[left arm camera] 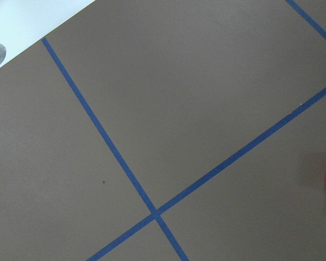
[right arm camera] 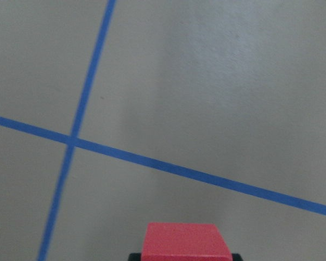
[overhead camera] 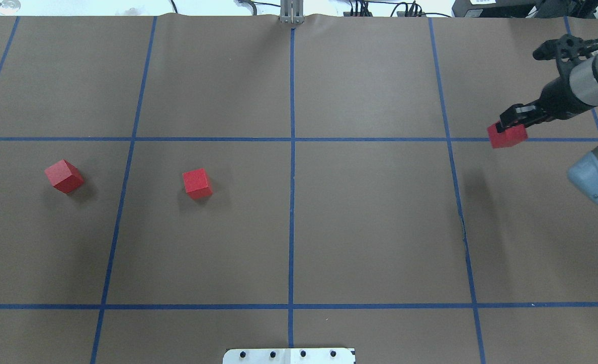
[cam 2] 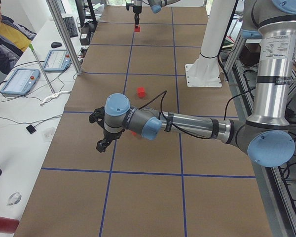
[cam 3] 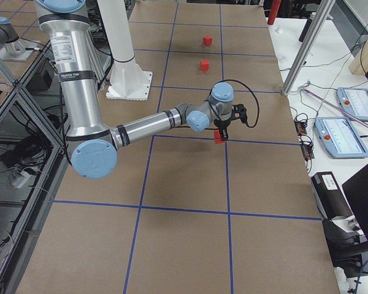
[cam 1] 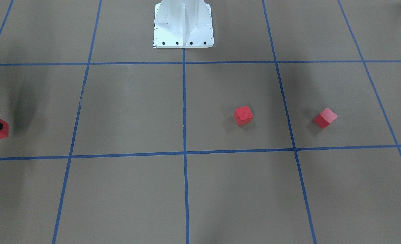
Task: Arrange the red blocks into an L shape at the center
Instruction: 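Carry the red cube with the right gripper to the grid center, then release the red cube at center and raise the right gripper away, then reach the left gripper to the middle red cube and grasp it, then carry the red cube with the left gripper beside the center cube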
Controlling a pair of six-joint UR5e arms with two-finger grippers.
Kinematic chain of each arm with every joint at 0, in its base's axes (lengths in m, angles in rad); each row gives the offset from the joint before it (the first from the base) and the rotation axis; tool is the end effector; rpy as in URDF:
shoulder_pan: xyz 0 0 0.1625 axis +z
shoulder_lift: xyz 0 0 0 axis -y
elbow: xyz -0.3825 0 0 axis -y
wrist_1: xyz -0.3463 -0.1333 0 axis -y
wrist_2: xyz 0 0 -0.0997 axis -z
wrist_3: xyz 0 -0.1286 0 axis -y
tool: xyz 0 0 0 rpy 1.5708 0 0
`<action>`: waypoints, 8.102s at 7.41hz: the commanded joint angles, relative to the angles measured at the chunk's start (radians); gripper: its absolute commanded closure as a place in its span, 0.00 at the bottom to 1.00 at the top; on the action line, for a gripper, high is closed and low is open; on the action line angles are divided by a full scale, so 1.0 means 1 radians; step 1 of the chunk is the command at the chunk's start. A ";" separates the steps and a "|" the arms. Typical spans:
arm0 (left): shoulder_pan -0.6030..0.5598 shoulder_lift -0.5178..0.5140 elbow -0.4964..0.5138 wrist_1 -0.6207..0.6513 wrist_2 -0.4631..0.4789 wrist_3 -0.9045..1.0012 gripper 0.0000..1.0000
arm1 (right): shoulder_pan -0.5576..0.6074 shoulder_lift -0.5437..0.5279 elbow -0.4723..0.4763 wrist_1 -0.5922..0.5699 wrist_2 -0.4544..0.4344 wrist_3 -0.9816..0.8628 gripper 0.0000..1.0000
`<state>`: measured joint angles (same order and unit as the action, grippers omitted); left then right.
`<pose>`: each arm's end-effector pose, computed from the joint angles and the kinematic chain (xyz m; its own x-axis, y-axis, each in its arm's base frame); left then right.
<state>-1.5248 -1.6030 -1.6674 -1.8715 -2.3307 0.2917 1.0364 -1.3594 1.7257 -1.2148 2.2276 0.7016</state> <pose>-0.0224 -0.4868 0.5436 0.6689 0.5676 -0.4801 -0.2445 0.7778 0.5789 -0.2308 -0.4975 0.4230 0.6102 -0.1567 0.7766 -0.0153 0.9777 0.2093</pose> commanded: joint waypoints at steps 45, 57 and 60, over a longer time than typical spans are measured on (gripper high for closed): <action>0.894 -0.505 0.017 0.193 0.412 -1.530 0.00 | 0.298 -0.036 -0.028 -0.356 0.069 -0.525 0.01; 0.887 -0.836 0.246 0.242 0.468 -1.289 1.00 | 0.298 -0.056 -0.026 -0.350 0.053 -0.525 0.01; 0.923 -1.005 0.448 0.227 0.467 -1.290 1.00 | 0.298 -0.056 -0.029 -0.350 0.053 -0.525 0.01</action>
<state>-0.6250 -2.5741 -1.2593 -1.6433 -1.8642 -1.0015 1.3346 -1.4158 1.6973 -1.5646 2.2810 0.1764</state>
